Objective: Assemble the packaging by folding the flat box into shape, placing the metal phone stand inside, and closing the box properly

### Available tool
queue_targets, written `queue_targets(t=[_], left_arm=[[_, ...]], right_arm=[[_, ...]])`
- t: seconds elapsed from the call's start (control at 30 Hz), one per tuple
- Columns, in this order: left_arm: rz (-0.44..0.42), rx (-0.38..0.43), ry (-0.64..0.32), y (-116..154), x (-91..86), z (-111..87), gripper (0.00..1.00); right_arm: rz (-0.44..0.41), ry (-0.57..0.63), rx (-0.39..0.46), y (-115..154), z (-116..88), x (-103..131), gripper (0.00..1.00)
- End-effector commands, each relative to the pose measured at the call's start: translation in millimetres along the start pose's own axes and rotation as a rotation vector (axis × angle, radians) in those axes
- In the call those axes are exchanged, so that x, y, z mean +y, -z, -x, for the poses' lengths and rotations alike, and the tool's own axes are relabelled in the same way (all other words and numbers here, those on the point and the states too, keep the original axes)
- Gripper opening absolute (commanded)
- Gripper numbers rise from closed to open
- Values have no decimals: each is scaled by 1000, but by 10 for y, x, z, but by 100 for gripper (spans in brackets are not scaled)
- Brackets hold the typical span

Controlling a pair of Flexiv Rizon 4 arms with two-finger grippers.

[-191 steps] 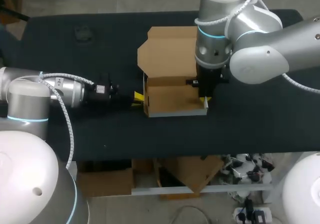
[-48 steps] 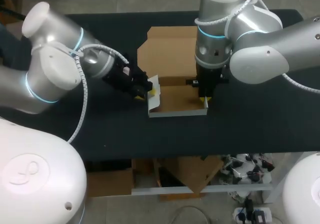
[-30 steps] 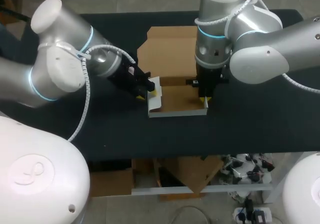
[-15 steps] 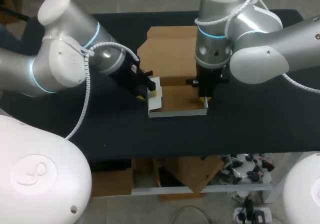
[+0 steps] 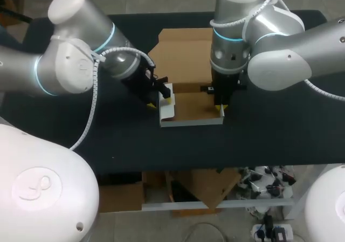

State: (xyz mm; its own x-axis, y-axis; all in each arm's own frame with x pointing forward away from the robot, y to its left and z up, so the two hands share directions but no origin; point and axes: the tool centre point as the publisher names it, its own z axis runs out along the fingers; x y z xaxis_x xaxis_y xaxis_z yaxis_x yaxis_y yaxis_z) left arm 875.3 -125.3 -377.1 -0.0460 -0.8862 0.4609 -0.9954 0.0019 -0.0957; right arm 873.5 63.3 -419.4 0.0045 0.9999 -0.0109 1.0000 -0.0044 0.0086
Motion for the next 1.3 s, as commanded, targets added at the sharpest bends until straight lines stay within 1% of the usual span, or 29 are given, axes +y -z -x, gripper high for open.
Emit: queue_targets(t=[0.03,0.3,0.63,0.73,0.83,1.23,1.3], left_arm=[[-2,-60,0,-30,-2,-35,60],[-2,-93,5,-68,-15,-12,57],[-8,-149,7,-96,-16,3,58],[-9,-164,9,-105,-14,9,56],[-12,-185,15,-120,-14,22,50],[-14,-226,28,-142,-10,61,47],[-17,-235,32,-139,-13,69,46]], right_arm=[[-2,0,-3,0,-14,3,0],[-2,0,-3,0,-14,3,0],[-2,0,-3,0,-14,3,0],[-2,0,-3,0,-14,3,0],[-2,0,-3,0,-14,3,0],[-2,0,-3,0,-14,3,0],[-2,0,-3,0,-14,3,0]])
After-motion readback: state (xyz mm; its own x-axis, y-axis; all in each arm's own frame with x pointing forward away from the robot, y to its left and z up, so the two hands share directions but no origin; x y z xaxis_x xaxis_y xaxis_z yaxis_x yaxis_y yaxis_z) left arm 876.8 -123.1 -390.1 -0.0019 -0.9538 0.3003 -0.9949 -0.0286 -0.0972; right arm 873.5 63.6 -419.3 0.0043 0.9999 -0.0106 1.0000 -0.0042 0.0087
